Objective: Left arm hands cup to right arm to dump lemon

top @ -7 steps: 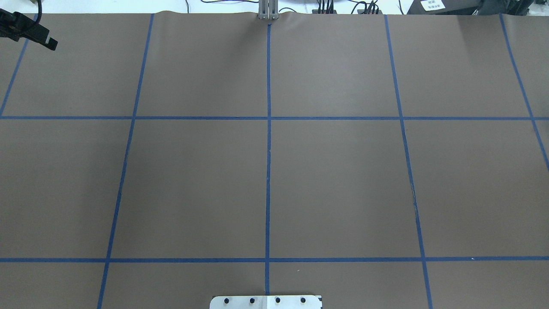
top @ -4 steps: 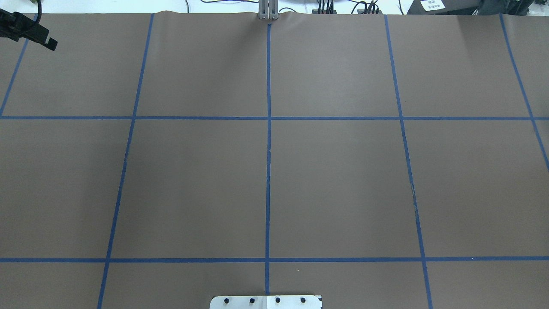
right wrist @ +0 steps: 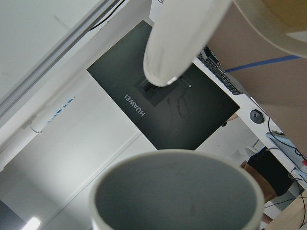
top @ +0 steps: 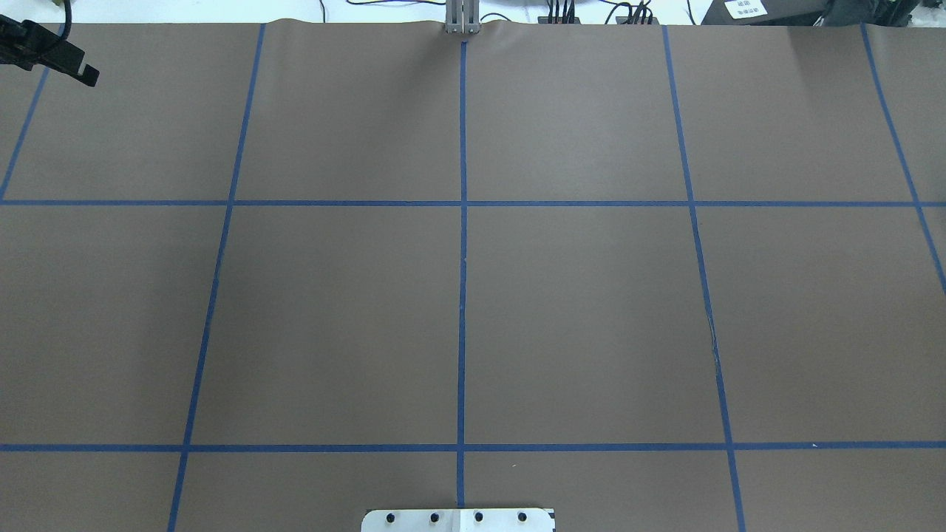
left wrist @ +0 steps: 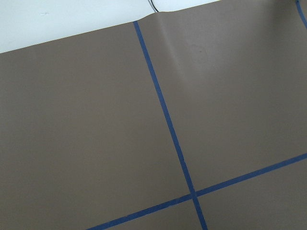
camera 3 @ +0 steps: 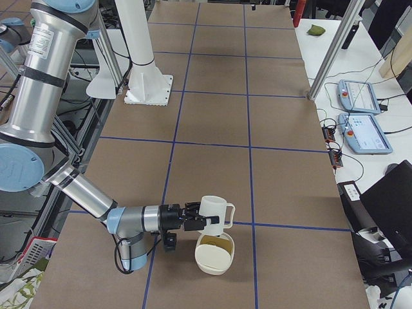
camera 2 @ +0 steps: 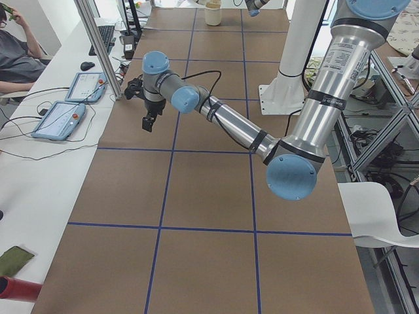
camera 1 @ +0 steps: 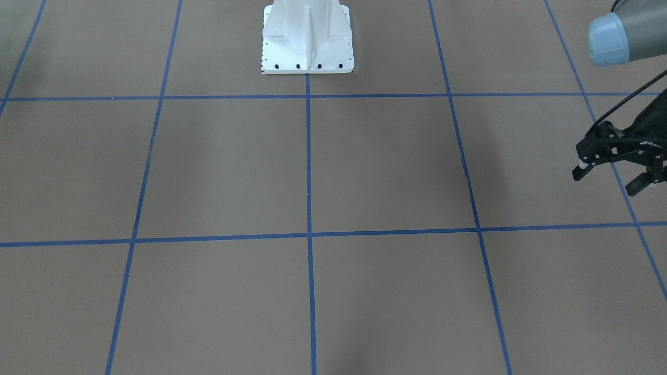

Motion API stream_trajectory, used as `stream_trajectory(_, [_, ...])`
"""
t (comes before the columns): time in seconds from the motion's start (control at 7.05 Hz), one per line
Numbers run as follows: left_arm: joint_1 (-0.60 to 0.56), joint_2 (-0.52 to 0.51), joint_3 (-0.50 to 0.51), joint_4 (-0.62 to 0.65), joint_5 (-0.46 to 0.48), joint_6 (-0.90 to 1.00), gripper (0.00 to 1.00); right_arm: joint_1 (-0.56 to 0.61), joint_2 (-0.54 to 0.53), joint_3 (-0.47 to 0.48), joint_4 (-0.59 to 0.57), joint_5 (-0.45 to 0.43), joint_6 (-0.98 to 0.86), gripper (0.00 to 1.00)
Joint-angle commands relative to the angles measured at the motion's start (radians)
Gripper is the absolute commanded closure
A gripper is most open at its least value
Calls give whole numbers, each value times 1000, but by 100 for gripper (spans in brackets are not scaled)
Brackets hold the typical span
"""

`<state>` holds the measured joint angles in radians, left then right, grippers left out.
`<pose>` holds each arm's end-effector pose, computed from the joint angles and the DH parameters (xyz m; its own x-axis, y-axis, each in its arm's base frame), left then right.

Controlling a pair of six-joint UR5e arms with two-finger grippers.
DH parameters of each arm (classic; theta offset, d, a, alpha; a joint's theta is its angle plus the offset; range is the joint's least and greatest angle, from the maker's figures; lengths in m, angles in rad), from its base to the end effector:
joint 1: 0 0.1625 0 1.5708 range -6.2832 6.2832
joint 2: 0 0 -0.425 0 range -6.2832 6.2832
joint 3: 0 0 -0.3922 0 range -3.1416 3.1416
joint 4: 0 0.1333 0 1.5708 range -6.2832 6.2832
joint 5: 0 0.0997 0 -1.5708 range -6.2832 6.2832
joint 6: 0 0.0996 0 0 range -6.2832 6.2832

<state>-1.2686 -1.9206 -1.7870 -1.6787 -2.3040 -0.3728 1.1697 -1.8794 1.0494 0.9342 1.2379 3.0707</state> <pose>0.1152 -0.5934 0.3470 0.6296 0.3056 -0.7143 -0.0035 0.9205 0.3907 0.0672 -0.2662 0.7479 -0.9974 0.0628 0.0366 -0.0301 0.1005 -0.9945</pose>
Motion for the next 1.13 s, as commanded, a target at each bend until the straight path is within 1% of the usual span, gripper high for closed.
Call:
stream_trajectory(0.0, [0,2,-3,1,0,0,0,-1,3,11,0,8,-112,58])
stream_trajectory(0.14, [0,3,-3,1,-2,-2,0,-1,2,24,0,35,-273,55])
stream_trajectory(0.28, [0,5,-8,1,-2,-2,0,1,0,40,-8,105,-390,55])
stream_trajectory(0.43, [0,5,-8,1,-2,-2,0,1,-12,69,-6,144,-511,55])
stream_trajectory(0.57, [0,8,-8,1,-2,-2,0,1,-20,93,-14,149,-675,56])
stream_trajectory(0.71, [0,20,-8,-1,-3,-2,0,1,-20,119,-14,191,-933,56])
stream_trajectory(0.85, [0,31,-11,-3,-6,0,0,1,-21,124,-14,219,-1127,55])
stream_trajectory(0.99, [0,41,-18,-6,-9,-2,0,1,-21,135,-17,269,-1319,55])
